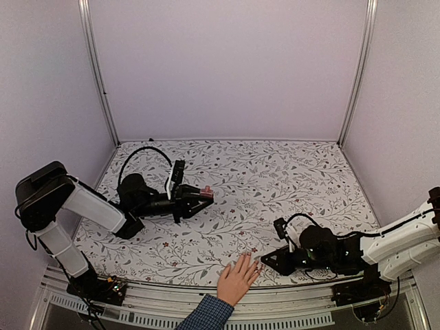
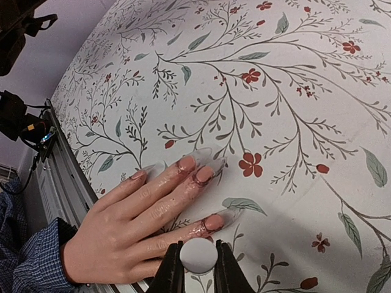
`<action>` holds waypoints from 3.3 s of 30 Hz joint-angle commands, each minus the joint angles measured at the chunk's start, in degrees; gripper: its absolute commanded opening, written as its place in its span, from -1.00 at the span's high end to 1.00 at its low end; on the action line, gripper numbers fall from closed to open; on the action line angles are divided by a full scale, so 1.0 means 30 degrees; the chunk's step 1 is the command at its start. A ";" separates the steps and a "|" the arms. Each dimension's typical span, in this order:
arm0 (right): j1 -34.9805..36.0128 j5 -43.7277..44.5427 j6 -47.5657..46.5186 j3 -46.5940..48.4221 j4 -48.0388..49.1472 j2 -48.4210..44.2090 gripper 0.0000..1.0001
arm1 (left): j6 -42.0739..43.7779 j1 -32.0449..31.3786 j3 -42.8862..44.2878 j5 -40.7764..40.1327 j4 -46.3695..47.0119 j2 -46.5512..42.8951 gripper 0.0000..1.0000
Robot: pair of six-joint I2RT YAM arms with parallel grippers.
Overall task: Paint the nails
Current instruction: Paint the nail polish on the nail.
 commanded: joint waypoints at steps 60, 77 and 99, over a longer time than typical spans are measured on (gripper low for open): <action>0.0238 0.0814 0.0557 0.1445 -0.1469 0.1745 1.00 | -0.0146 0.0368 -0.0155 0.0328 0.0616 0.0161 1.00; 0.0238 0.1198 0.0864 0.1264 -0.1658 0.1394 1.00 | -0.0144 0.0393 -0.0205 0.0328 0.0616 0.0141 1.00; 0.0224 0.2115 0.1344 0.0267 -0.1652 -0.0685 1.00 | -0.0093 0.0405 -0.0207 0.0273 0.0545 -0.0039 1.00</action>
